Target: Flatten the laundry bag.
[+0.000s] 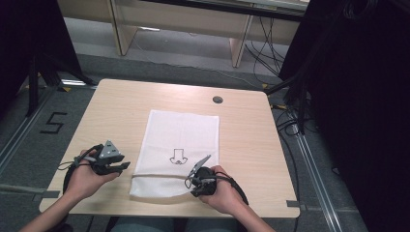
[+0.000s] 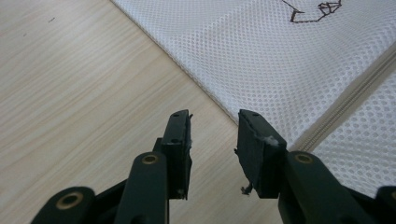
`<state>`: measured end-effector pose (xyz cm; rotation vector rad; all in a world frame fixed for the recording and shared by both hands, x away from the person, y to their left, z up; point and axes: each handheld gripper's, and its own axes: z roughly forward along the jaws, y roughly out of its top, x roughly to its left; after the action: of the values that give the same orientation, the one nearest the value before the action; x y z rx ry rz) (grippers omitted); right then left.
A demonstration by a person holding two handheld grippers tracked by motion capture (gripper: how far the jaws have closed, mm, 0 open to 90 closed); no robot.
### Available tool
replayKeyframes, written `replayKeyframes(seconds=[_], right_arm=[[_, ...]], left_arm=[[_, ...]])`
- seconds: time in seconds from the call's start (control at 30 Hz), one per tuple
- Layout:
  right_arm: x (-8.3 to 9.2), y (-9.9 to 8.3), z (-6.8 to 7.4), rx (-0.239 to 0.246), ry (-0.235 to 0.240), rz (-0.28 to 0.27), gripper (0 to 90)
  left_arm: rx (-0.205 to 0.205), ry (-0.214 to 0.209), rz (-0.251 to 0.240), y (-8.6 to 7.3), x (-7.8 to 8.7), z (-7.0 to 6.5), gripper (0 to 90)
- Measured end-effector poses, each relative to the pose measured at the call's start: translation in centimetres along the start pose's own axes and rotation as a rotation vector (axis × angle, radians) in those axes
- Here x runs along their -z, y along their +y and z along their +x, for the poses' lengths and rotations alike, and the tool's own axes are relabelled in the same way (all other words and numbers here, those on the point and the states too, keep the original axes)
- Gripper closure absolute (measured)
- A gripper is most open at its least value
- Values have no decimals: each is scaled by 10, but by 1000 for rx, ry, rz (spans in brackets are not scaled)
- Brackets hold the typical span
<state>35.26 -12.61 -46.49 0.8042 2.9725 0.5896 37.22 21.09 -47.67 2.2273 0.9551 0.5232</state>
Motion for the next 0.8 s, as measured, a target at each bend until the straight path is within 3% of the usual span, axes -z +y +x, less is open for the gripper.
replayKeyframes(seconds=[0.03, 0.17, 0.2, 0.3, 0.4, 0.5, 0.53, 0.63, 0.73, 0.8], right_arm=[[0, 0, 0, -5, 3, 2, 883], [-2, -3, 0, 7, 12, 7, 881], [-2, -4, 0, 12, 7, 7, 881], [-3, -5, 1, -1, 12, 20, 877], [-6, -7, 2, 15, 17, 26, 870], [-7, -7, 3, 5, 17, 33, 859], [-7, -7, 4, 0, 18, 36, 854], [-7, -8, 4, 9, 22, 37, 839], [-7, -9, 5, 0, 23, 42, 803], [-7, -10, 6, 1, 24, 36, 772]], left_arm=[[11, -14, 0, 0, 0, -1, 638], [-1, -1, -8, 1, -1, -2, 633], [21, -14, -14, 1, -1, -4, 633], [19, -15, -16, 1, -2, -4, 632], [-23, -14, 7, 2, 1, -2, 631], [-29, -14, 14, 2, 1, -2, 631], [-1, -10, -11, 1, -1, -4, 631], [-8, -13, -10, 2, -1, -4, 630], [12, -16, -17, 2, -2, -6, 629], [-37, -22, 6, 3, 0, -4, 628]])
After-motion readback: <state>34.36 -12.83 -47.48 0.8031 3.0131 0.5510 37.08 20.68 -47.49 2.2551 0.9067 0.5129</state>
